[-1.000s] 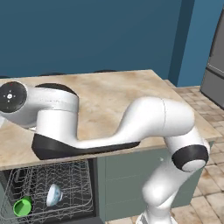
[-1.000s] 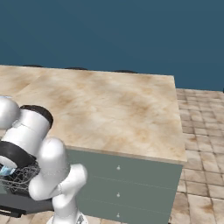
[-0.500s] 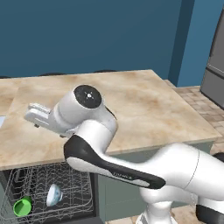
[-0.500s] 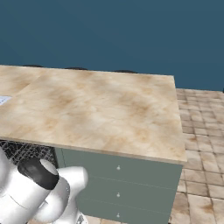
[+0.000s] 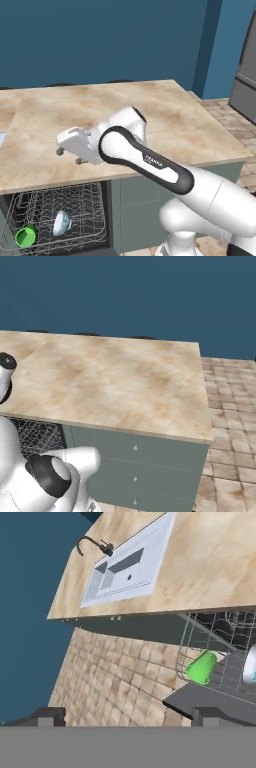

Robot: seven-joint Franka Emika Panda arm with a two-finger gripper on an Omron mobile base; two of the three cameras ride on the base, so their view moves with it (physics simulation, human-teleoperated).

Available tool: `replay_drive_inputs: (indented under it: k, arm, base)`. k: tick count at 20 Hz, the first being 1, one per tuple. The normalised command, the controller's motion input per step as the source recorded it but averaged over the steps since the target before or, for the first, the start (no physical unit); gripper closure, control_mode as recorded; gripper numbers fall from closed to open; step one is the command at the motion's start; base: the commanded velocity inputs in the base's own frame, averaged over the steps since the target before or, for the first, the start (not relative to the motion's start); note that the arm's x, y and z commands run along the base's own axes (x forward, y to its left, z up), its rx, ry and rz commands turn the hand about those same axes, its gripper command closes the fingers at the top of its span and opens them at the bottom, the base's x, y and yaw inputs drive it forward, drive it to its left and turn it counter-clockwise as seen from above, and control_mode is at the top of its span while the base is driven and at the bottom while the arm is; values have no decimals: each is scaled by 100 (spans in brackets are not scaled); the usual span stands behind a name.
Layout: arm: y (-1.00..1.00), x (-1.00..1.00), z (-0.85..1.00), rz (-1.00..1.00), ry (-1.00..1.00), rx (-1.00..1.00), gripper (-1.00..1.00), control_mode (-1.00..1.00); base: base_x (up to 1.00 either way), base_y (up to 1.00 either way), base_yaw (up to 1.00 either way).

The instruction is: Pick up the cup and bowl from the counter, place them in the dishwasher, and close the dishwasher door.

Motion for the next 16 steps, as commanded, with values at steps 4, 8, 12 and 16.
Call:
replay_drive_inputs:
  k: [4,8,12,16]
  arm:
    - [1,16,3,19,4,0,-100,-100]
    - [12,7,18,6,0,-1,-100,-100]
    - [35,0,16,0,0,-5,-100,-100]
    - [44,7,1,0,0,-12,-100,-100]
  base:
    - [0,0,0]
    - [0,0,0]
    - [0,0,0]
    - [0,0,0]
